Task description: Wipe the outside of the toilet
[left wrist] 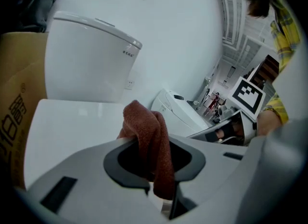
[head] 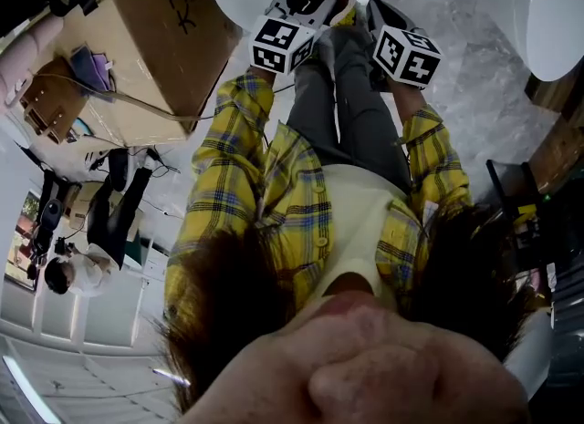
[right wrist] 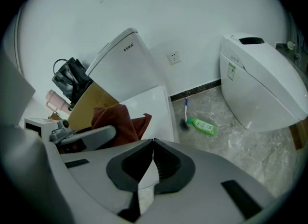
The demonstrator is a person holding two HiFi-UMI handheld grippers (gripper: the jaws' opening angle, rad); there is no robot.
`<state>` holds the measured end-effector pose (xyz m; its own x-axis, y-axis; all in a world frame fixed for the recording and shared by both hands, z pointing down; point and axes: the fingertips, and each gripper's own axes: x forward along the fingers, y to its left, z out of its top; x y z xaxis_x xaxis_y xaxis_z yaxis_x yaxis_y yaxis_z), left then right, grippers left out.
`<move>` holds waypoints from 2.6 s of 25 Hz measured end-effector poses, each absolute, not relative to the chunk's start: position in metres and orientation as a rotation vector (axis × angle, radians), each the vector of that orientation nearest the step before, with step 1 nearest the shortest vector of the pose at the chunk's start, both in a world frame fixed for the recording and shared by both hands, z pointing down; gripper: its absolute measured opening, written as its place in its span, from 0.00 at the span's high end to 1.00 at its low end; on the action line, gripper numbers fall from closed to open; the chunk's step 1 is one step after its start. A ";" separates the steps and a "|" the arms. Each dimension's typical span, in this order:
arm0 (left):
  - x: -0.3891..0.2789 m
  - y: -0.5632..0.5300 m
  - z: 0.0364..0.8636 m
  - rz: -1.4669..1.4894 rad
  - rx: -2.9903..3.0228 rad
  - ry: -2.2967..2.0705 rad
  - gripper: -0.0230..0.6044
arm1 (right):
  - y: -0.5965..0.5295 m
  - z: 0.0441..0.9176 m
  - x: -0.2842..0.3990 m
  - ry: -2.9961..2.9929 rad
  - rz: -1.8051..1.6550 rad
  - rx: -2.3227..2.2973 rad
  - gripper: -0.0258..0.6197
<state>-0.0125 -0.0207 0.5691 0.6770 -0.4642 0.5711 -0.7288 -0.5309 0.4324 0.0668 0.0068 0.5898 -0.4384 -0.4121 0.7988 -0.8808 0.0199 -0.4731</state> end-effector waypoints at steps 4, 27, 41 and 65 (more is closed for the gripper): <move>-0.046 -0.020 0.560 0.516 2.204 -1.016 0.81 | 0.008 0.587 0.055 -1.882 1.392 1.277 0.92; -0.239 0.034 0.580 0.664 1.895 -1.546 0.81 | 0.025 0.583 0.000 -1.946 1.319 1.108 0.92; -0.192 0.057 0.633 0.814 1.920 -1.339 0.81 | 0.028 0.586 0.011 -1.933 1.329 1.129 0.92; -0.058 0.054 0.650 0.811 2.095 -0.982 0.81 | 0.028 0.597 0.055 -1.863 1.404 1.255 0.92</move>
<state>-0.0576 0.0537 0.6504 0.5218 -0.3957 0.7558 -0.8168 -0.4873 0.3088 0.0548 0.0279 0.5968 -0.4588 -0.3761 0.8050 -0.8775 0.0491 -0.4771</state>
